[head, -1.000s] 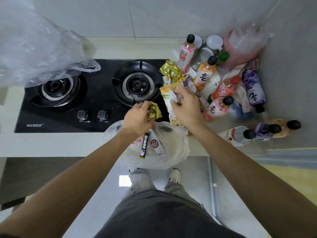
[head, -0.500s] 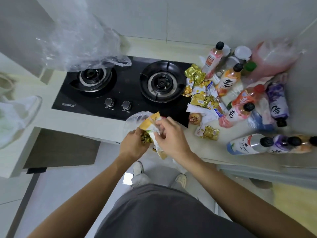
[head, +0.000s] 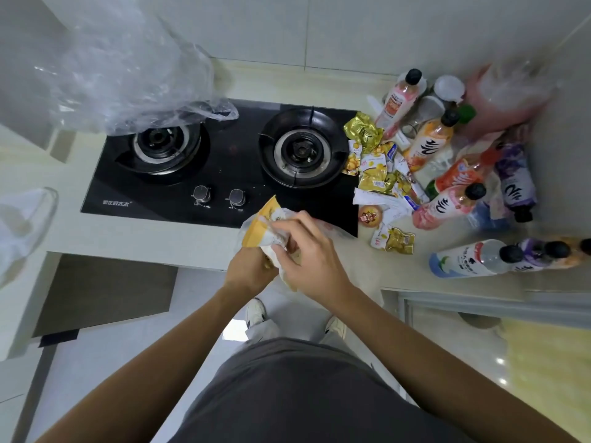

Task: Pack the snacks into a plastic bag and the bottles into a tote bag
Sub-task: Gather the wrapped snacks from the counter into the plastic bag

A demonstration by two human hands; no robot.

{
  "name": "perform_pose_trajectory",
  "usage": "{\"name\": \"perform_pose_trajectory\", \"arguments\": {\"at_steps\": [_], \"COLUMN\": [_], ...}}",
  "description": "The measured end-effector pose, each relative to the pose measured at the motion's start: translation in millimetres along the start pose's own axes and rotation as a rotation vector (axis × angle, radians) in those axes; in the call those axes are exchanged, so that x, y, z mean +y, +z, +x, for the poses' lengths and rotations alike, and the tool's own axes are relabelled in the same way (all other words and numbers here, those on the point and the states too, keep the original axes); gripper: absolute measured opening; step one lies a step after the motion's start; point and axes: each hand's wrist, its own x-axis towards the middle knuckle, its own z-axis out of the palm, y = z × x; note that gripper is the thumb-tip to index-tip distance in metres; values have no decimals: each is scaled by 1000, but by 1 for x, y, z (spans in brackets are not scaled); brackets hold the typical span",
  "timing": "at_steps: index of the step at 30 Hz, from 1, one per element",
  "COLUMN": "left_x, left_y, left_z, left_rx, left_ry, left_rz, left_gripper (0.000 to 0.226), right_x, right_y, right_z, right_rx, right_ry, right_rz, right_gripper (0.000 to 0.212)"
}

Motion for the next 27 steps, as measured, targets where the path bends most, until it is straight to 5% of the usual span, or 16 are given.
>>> {"name": "perform_pose_trajectory", "arguments": {"at_steps": [4, 9, 14, 22, 27], "left_x": [-2, -2, 2, 23, 13], "left_y": [-3, -3, 2, 7, 7], "left_z": [3, 2, 4, 13, 14], "left_rx": [41, 62, 73, 123, 143], "left_ry": [46, 59, 54, 129, 300], "left_rz": [3, 5, 45, 12, 284], "left_gripper": [16, 51, 57, 58, 59], "right_x": [8, 57, 86, 95, 98], "right_y": [10, 16, 11, 5, -17], "right_z": [3, -28, -38, -22, -37], "right_rx": [-6, -176, -321, -349, -432], "right_ry": [94, 352, 446, 386, 79], "right_rz": [33, -165, -447, -531, -675], "right_gripper": [19, 23, 26, 40, 54]}}
